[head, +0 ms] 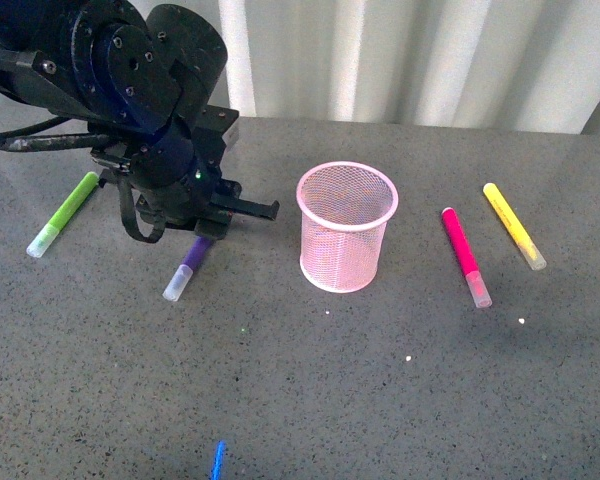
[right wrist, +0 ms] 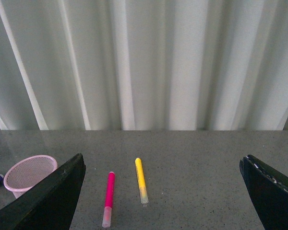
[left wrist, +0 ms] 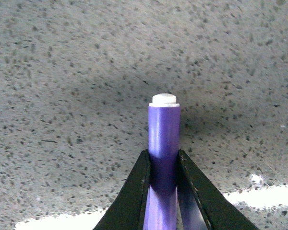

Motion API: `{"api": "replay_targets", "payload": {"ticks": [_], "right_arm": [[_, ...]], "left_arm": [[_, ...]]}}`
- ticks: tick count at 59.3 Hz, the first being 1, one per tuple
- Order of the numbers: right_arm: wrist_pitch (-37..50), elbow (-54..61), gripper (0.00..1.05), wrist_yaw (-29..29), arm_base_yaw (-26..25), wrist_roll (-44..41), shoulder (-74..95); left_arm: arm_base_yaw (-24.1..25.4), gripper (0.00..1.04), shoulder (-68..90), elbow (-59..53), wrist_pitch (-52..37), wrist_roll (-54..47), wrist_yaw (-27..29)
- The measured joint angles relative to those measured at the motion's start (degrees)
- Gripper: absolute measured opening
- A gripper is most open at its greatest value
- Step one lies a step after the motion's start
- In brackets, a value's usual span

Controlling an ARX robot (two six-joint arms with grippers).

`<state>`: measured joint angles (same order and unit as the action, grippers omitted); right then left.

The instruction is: Insert purple and pink pens into pink cup

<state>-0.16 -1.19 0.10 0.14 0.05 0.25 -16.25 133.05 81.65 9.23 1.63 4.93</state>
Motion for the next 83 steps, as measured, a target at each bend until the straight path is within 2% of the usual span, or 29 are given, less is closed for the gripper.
{"api": "replay_targets", "payload": {"ticks": [13, 26, 33, 41, 49, 57, 62, 67, 76, 83], "right_arm": [[0.0, 0.0, 0.98, -0.02, 0.0, 0.0, 0.0], [0.0, 0.0, 0.98, 0.0, 0.0, 0.0, 0.0], [0.0, 0.0, 0.98, 0.0, 0.0, 0.0, 0.0], [0.0, 0.0, 0.98, -0.02, 0.0, 0.0, 0.0], [0.0, 0.0, 0.98, 0.0, 0.0, 0.0, 0.0], [0.0, 0.0, 0.98, 0.0, 0.0, 0.0, 0.0], [0.0, 0.0, 0.98, -0.02, 0.0, 0.0, 0.0], [0.0, 0.0, 0.98, -0.02, 0.0, 0.0, 0.0], [0.0, 0.0, 0.98, 0.0, 0.0, 0.0, 0.0], [0.0, 0.0, 0.98, -0.02, 0.0, 0.0, 0.0]], "left_arm": [[2.27, 0.13, -6.01, -1.81, -8.74, 0.57, -2.05], [1.84, 0.13, -19.8, -9.81, -29.81, 3.39, -1.6], [-2.23, 0.13, -26.29, -18.84, -46.31, 7.45, 1.4], [-10.25, 0.13, -26.73, -28.72, -64.96, 8.76, 4.33], [-17.9, 0.13, -21.99, -32.5, -77.09, 8.61, 10.36], [-21.9, 0.13, -17.62, -31.89, -82.47, 7.02, 16.17], [-22.21, 0.13, -13.57, -29.92, -85.42, 3.52, 19.56], [-22.1, 0.13, -9.6, -27.04, -86.58, -0.09, 20.46], [-21.44, 0.13, -6.58, -25.0, -85.26, -1.46, 18.84], [-20.98, 0.13, -6.27, -24.41, -83.17, -1.81, 15.37]]}}
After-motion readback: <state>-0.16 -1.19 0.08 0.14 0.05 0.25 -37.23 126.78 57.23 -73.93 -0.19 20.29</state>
